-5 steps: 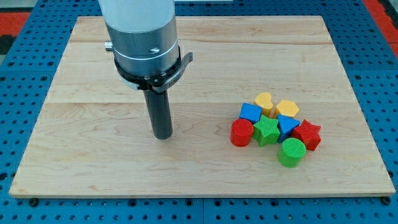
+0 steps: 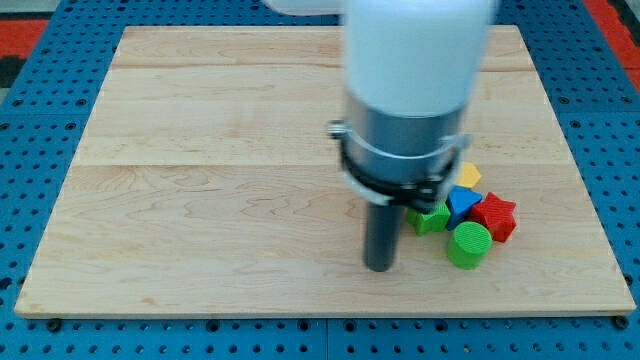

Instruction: Separate the red circle from the group of blocks

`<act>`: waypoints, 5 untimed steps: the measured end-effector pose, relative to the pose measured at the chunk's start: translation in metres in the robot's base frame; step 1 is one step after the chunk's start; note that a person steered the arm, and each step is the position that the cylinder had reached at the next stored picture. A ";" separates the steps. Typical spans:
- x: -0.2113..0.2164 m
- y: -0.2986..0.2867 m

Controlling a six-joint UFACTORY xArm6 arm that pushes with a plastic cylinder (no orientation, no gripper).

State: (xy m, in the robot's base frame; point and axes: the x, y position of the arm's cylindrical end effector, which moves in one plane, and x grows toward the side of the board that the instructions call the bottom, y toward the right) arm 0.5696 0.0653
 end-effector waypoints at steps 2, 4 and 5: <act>-0.019 0.037; -0.063 -0.012; -0.078 -0.048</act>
